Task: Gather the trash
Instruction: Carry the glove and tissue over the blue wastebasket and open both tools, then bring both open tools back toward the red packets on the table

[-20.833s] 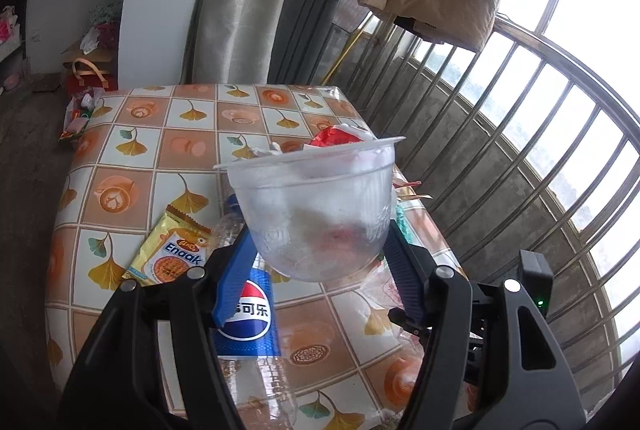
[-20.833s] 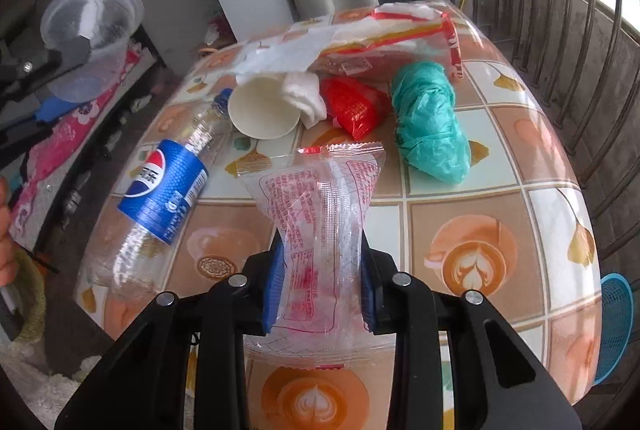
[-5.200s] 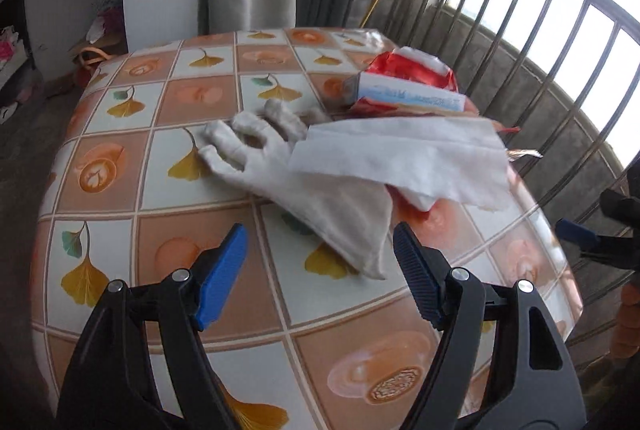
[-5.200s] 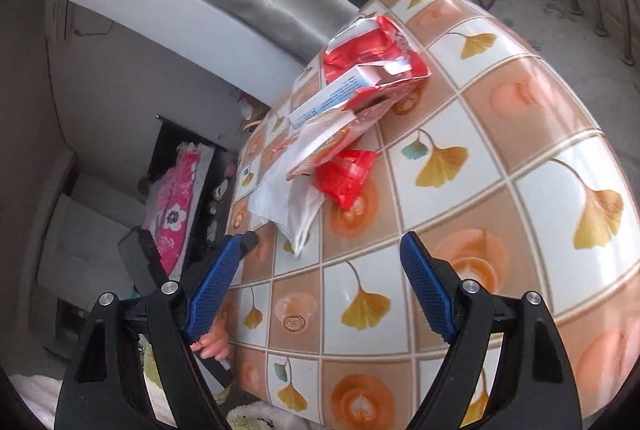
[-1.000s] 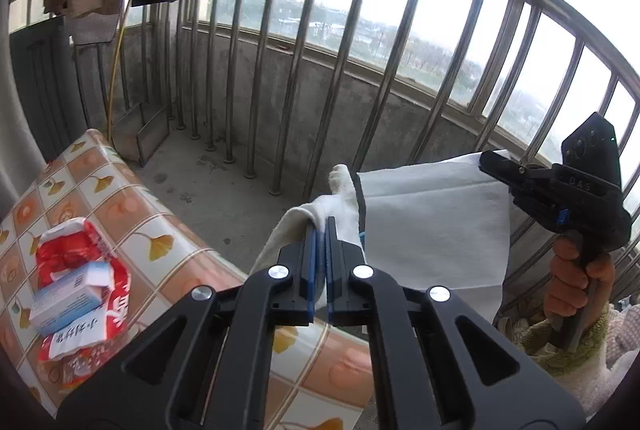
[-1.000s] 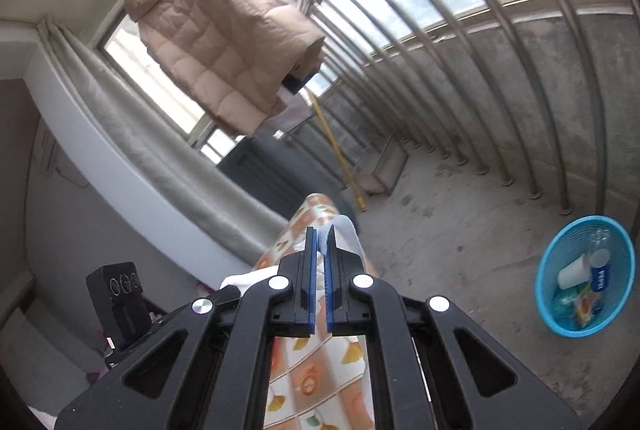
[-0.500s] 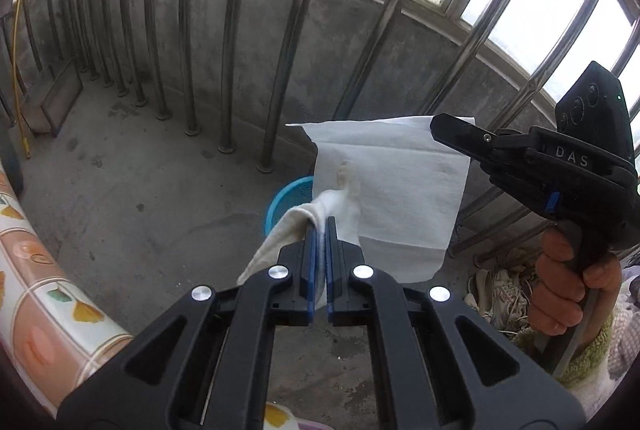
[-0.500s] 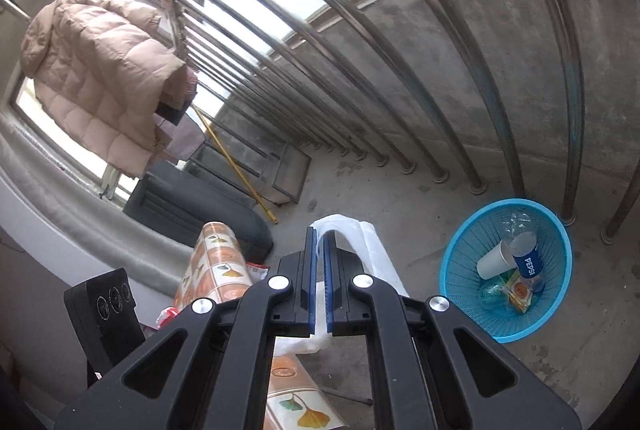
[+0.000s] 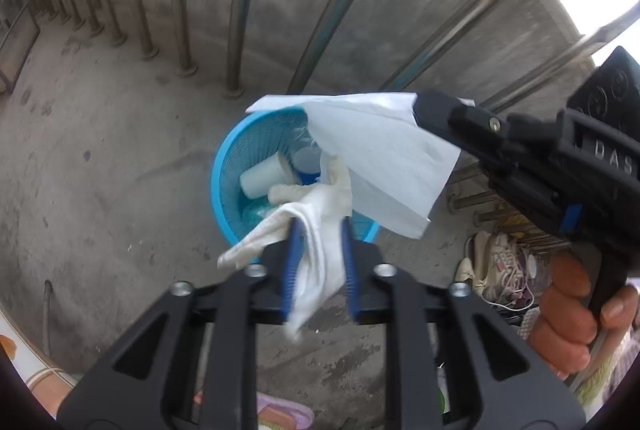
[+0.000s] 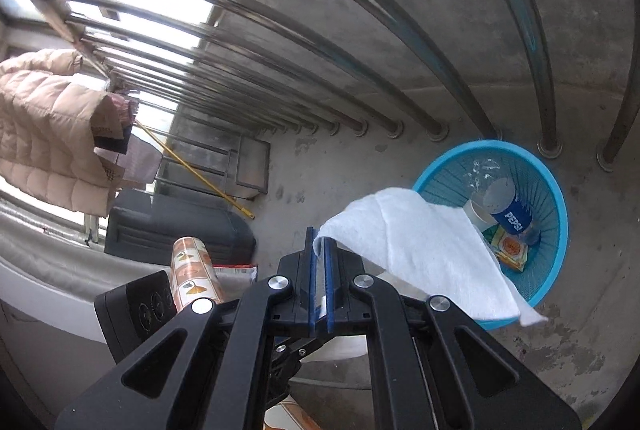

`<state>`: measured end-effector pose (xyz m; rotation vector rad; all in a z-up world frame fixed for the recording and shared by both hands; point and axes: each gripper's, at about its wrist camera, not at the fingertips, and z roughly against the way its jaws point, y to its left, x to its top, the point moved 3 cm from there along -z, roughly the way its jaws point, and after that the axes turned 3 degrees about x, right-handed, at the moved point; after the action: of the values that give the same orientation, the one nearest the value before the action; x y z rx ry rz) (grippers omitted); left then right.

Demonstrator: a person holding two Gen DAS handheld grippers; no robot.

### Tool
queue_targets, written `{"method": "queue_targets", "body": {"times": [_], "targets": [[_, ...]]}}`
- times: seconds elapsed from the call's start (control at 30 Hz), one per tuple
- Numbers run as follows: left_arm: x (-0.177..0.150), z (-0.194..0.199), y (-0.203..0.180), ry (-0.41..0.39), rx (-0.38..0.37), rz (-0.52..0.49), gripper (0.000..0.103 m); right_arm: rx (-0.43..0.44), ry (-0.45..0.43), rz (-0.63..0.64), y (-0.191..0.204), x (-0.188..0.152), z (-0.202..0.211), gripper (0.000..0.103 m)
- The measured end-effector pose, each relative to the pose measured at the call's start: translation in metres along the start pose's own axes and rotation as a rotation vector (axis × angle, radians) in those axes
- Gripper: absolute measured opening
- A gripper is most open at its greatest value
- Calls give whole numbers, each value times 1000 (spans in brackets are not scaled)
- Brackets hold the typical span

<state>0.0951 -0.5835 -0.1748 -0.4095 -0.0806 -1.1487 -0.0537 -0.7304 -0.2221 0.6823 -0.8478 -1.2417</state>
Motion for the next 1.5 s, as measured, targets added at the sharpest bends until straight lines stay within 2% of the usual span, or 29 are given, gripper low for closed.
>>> {"method": "queue_targets", "body": {"times": [0.1, 0.13, 0.17, 0.2, 0.23, 0.27, 0.33, 0.4, 0.47, 0.63, 0.73, 0.8, 0.83, 0.87, 0.97, 1.07, 1.13, 1.27, 1.37, 1.5], "targets": [[1, -2, 2, 3, 17, 30, 27, -44, 39, -78, -31, -1, -14, 6], [-2, 2, 2, -1, 11, 27, 32, -69, 45, -100, -39, -2, -16, 8], [-5, 8, 1, -10, 10, 14, 37, -78, 47, -115, -44, -4, -16, 15], [-8, 15, -1, -21, 22, -11, 37, -84, 45, -129, -49, -5, -15, 26], [-11, 25, -2, -29, 38, -39, 38, -100, 40, -137, -52, -6, -14, 33], [-16, 33, -3, -38, 52, -67, 39, -120, 35, -140, -54, -8, -12, 38], [-26, 59, -7, -61, 87, -146, 40, -132, 25, -127, -55, -12, -8, 40], [-40, 89, -9, -105, 121, -200, 46, -141, 19, -120, -57, -17, -7, 50], [-55, 116, -6, -153, 143, -227, 52, -163, 25, -117, -64, -23, -11, 55], [-109, 195, 19, -260, 217, -229, 59, -253, 103, -145, -89, -35, -33, 55], [-141, 241, 41, -327, 260, -176, 62, -232, 144, -134, -81, -37, -44, 60], [-167, 269, 59, -383, 282, -130, 64, -195, 174, -120, -74, -37, -56, 75], [-180, 284, 65, -408, 289, -105, 65, -180, 207, -108, -74, -39, -64, 77], [-195, 295, 74, -430, 294, -74, 65, -184, 237, -104, -78, -42, -73, 77], [-235, 318, 101, -465, 337, 17, 66, -279, 315, -186, -103, -55, -87, 77], [-280, 337, 130, -485, 375, 105, 66, -233, 320, -239, -111, -72, -81, 77], [-306, 353, 150, -497, 416, 162, 68, -246, 329, -230, -112, -80, -75, 77], [-355, 373, 186, -540, 441, 302, 71, -261, 310, -201, -96, -95, -63, 77], [-387, 380, 210, -567, 437, 405, 71, -265, 249, -117, -74, -104, -52, 77], [-420, 384, 236, -584, 436, 514, 71, -150, 132, 53, -17, -110, -38, 77]]}}
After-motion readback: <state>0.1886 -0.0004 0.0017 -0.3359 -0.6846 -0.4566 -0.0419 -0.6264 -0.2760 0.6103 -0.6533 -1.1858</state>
